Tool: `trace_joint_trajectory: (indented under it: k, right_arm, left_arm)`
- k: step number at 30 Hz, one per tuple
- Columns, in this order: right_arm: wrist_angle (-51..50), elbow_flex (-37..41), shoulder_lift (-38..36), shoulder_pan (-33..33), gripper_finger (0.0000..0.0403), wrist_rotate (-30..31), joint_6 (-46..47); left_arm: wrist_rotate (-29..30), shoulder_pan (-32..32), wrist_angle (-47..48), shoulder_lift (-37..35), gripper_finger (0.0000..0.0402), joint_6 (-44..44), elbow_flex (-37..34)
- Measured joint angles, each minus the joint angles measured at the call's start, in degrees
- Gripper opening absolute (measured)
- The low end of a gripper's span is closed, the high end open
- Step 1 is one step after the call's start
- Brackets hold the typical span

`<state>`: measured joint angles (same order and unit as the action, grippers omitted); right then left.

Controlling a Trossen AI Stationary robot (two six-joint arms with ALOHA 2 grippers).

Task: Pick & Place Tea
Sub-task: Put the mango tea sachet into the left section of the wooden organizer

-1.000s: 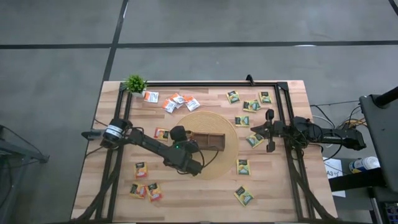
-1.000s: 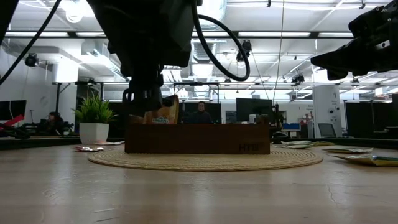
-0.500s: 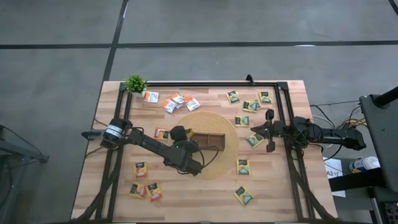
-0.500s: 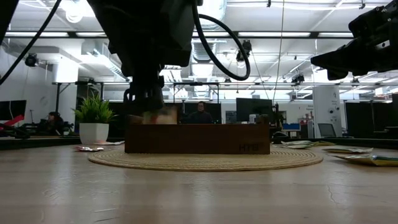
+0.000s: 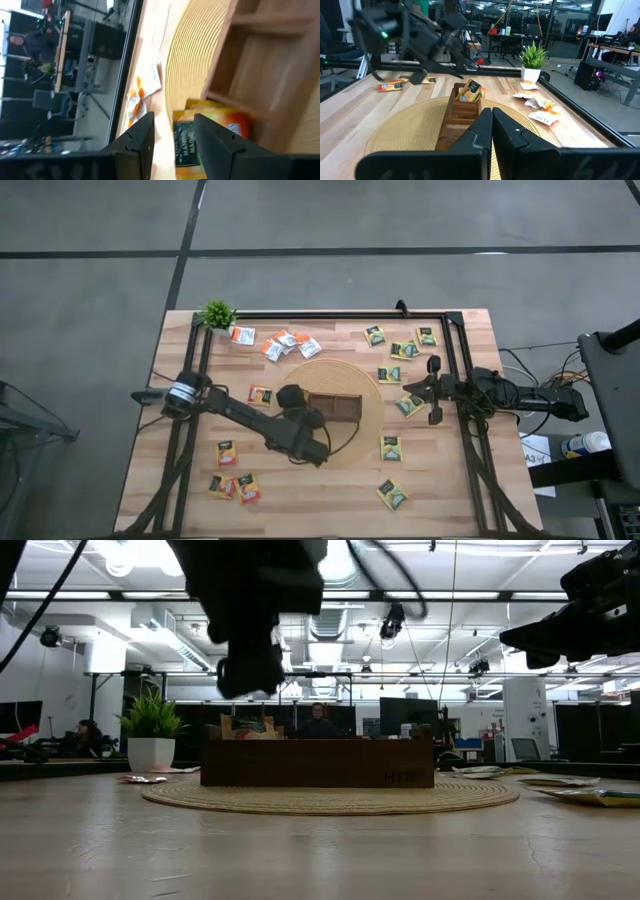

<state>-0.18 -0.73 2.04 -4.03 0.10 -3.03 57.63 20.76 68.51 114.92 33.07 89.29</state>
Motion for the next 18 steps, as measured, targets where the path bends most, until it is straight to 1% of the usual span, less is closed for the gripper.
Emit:
trace_joint_trajectory:
  k: [6,10,13,15,18]
  right_arm:
    - [0.02,0.00,0.00,0.00,0.0009,-0.01,0.00]
    - [0.00,-0.01,-0.01,0.00,0.0009,-0.02,0.00]
    - [0.02,0.00,-0.02,0.00,0.0009,0.00,0.00]
    - [-0.01,-0.01,0.00,0.00,0.0009,0.00,0.00]
    - [0.01,-0.02,0.00,0.00,0.0009,-0.01,0.00]
  left_arm:
    - [-0.10,3.53,0.08,0.00,0.0132,-1.09,5.96]
    - [-1.59,6.10,1.16,-0.01,0.0132,-1.04,9.60]
    - [-2.79,8.01,2.27,-0.01,0.0132,1.03,12.14]
    - [-4.29,9.30,2.46,-0.01,0.0132,3.58,13.52]
    - [-9.66,11.00,2.45,-0.01,0.0132,7.23,14.60]
